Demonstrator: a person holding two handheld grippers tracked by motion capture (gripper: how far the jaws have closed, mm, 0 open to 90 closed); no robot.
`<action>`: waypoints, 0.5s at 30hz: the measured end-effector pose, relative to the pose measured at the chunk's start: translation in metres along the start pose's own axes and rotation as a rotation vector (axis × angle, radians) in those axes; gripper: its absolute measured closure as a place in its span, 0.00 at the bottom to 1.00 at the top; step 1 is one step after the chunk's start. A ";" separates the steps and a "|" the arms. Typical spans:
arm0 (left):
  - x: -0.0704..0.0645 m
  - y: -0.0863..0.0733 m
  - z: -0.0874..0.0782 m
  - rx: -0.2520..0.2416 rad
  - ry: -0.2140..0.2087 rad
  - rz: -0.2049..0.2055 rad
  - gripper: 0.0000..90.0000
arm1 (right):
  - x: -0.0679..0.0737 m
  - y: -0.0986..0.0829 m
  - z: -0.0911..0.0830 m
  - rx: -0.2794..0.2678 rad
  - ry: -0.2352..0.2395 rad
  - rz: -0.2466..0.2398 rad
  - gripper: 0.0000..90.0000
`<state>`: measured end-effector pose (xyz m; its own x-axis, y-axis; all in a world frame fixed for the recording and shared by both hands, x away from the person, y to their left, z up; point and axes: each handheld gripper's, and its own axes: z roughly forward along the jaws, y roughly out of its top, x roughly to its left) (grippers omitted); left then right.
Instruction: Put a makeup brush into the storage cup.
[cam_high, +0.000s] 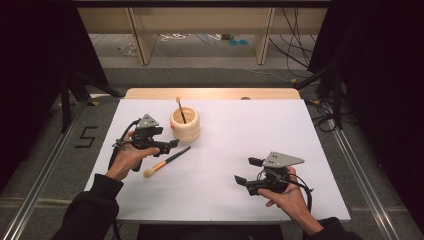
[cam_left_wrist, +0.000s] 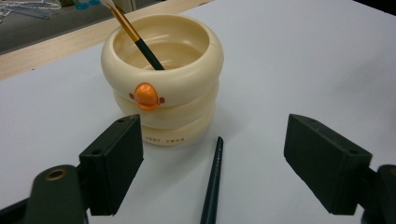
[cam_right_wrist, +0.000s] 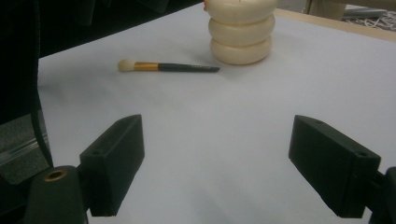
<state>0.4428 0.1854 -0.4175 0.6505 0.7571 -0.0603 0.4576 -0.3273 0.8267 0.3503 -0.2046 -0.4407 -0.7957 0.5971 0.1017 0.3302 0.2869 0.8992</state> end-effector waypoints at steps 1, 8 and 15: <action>0.000 -0.001 0.000 0.001 0.002 0.005 0.22 | 0.000 0.000 0.000 0.000 0.000 0.000 0.21; 0.002 -0.007 -0.001 0.038 -0.011 0.008 0.21 | 0.000 0.000 0.000 0.000 0.001 -0.001 0.21; -0.001 -0.013 0.001 0.076 -0.021 0.034 0.21 | 0.001 0.001 -0.002 0.016 -0.004 -0.001 0.21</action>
<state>0.4367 0.1888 -0.4285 0.6789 0.7329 -0.0453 0.4791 -0.3953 0.7837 0.3493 -0.2054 -0.4394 -0.7942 0.5995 0.0990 0.3373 0.2994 0.8925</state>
